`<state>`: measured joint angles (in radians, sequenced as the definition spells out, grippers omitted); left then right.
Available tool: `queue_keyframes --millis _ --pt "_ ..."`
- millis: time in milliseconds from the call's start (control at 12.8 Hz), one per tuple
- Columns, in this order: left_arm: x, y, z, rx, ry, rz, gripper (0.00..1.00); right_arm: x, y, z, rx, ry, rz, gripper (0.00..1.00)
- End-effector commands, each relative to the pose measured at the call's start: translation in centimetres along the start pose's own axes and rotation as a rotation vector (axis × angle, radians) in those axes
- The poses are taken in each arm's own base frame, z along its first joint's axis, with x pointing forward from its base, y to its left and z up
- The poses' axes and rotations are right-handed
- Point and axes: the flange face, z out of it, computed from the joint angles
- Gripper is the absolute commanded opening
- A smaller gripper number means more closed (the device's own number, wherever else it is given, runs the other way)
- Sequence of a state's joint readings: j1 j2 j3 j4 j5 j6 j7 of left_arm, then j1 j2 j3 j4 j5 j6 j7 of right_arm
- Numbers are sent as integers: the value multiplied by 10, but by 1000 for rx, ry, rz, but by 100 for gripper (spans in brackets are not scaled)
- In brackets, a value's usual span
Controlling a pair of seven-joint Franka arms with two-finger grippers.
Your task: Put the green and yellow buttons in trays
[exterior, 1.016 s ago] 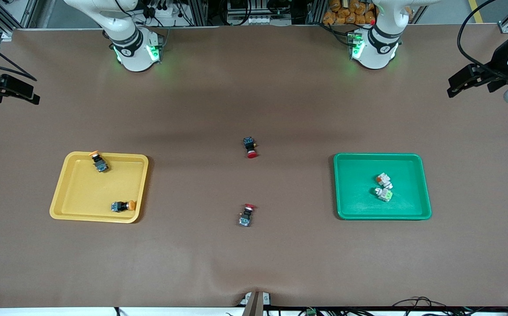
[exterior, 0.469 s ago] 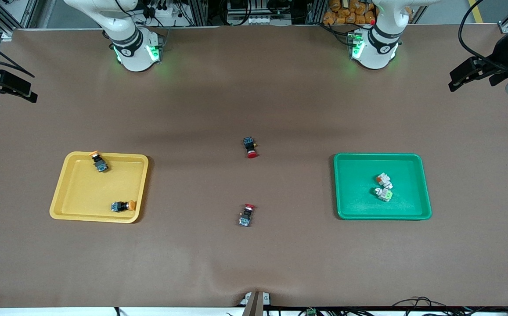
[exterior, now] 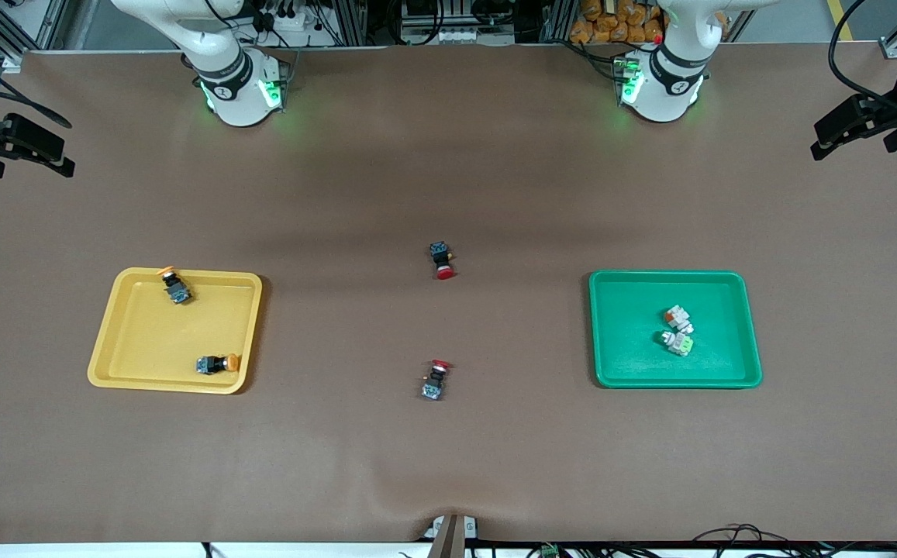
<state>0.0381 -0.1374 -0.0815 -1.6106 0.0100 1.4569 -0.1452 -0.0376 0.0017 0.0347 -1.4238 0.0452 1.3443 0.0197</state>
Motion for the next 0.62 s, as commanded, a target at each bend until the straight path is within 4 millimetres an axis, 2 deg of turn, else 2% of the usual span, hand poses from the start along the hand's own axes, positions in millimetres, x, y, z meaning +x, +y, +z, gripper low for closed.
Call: queue_keyframes --millis 0,547 --pt "0 1 -6 15 -4 9 100 -4 2 -4 -2 9 2 100" --pt "-5 0 -15 17 -18 2 100 1 -12 -2 -12 25 -12 100"
